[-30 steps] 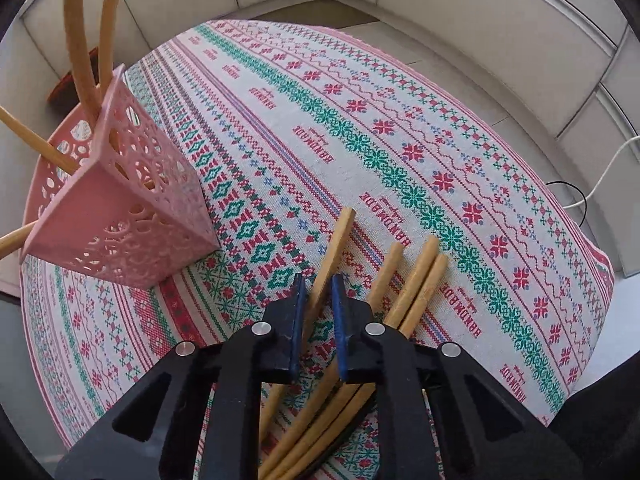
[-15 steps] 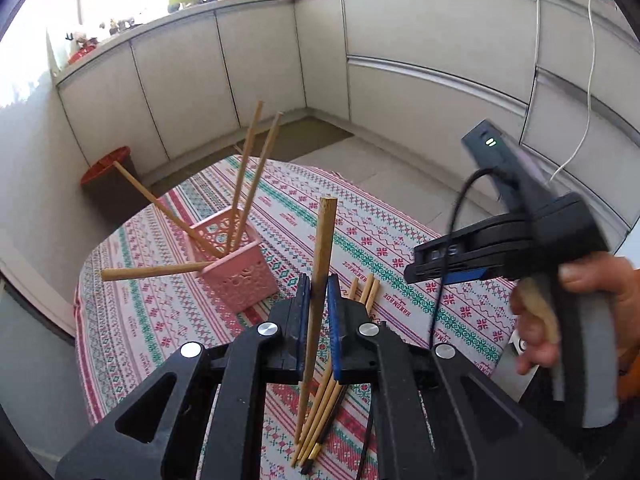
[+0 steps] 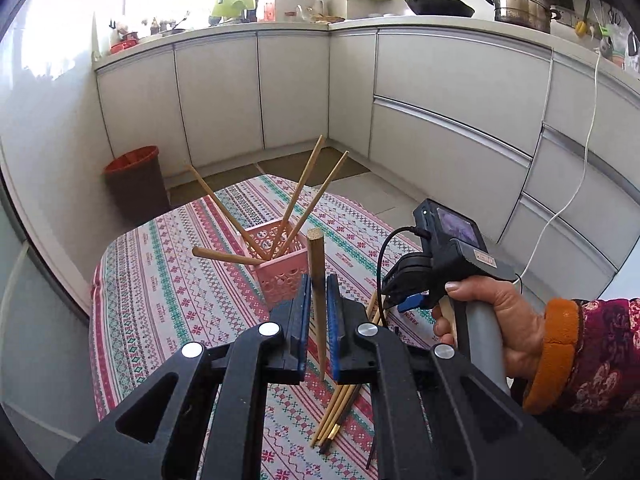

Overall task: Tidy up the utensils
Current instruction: 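Lift the left tool's chopstick while the right tool grasps another from the pile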

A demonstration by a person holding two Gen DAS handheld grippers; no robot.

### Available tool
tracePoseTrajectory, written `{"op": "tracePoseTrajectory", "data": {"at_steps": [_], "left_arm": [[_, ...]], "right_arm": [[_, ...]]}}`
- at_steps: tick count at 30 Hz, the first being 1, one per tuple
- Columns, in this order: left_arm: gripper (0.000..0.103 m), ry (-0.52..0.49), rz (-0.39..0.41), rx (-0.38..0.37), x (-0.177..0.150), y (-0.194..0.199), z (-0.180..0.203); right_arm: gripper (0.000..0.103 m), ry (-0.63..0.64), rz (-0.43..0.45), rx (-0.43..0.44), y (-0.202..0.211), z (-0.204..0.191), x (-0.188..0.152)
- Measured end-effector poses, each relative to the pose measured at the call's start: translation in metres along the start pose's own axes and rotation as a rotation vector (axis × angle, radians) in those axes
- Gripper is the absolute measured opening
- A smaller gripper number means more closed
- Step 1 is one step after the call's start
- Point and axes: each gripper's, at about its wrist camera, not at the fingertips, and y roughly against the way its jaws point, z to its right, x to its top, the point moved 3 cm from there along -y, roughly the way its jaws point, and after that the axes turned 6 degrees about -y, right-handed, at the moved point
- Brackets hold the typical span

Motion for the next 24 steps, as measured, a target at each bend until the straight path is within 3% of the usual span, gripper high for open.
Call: {"op": "tracePoseTrajectory", "data": {"at_steps": [6, 13, 16, 20, 24], "left_arm": [[0.008, 0.029, 0.030, 0.008, 0.000, 0.011, -0.013], [0.008, 0.075, 0.026, 0.020, -0.002, 0.013, -0.027], [0.008, 0.093, 0.040, 0.031, 0.000, 0.017, -0.029], [0.008, 0.126, 0.059, 0.038, 0.003, 0.021, -0.034], [0.008, 0.150, 0.089, 0.048, 0.011, 0.031, -0.032]], "right_arm": [[0.010, 0.021, 0.043, -0.085, -0.003, -0.015, 0.000], [0.011, 0.034, 0.064, -0.100, -0.010, -0.025, 0.001], [0.010, 0.018, 0.064, -0.076, -0.010, -0.025, 0.004], [0.008, -0.006, 0.065, 0.032, -0.001, -0.013, 0.002], [0.007, 0.053, 0.133, 0.101, 0.033, -0.011, -0.007]]}}
